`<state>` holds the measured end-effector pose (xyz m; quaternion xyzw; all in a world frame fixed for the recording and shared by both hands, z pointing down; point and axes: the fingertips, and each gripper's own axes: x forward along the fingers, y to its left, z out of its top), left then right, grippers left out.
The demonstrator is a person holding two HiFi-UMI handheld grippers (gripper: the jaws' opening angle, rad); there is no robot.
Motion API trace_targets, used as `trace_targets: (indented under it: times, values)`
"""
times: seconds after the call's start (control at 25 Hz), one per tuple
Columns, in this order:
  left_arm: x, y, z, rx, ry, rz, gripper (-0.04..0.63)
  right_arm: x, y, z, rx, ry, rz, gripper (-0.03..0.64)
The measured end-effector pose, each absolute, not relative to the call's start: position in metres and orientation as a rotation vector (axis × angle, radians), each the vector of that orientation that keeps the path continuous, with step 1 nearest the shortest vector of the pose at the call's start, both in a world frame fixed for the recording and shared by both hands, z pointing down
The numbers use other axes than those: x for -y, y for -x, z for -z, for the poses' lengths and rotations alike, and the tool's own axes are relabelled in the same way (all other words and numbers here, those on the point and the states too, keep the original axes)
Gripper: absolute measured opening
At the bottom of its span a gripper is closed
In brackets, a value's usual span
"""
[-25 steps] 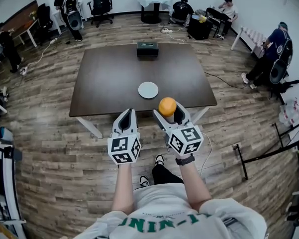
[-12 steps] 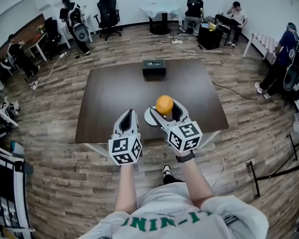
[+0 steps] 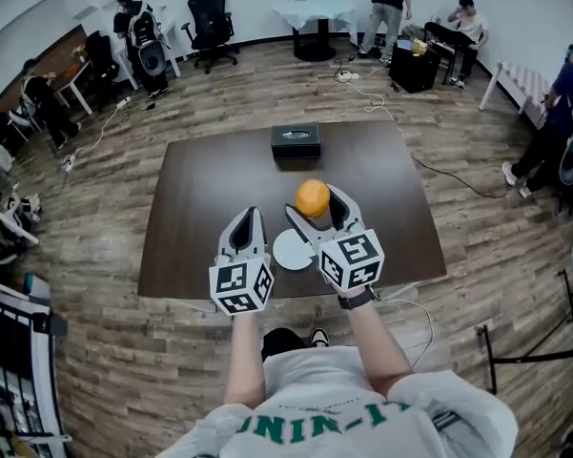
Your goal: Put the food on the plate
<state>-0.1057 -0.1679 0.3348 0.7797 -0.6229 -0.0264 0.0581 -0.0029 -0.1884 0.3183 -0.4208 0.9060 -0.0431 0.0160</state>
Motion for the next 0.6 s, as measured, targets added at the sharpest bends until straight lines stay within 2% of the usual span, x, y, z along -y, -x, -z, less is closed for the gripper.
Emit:
trace_targets:
  times: [0.6]
  values:
    - [0.288,0.134,-0.436,1.749,-2.259,-0.077,0.011,0.3,0.032,-0.425,-2.941,1.395,0.411,0.359]
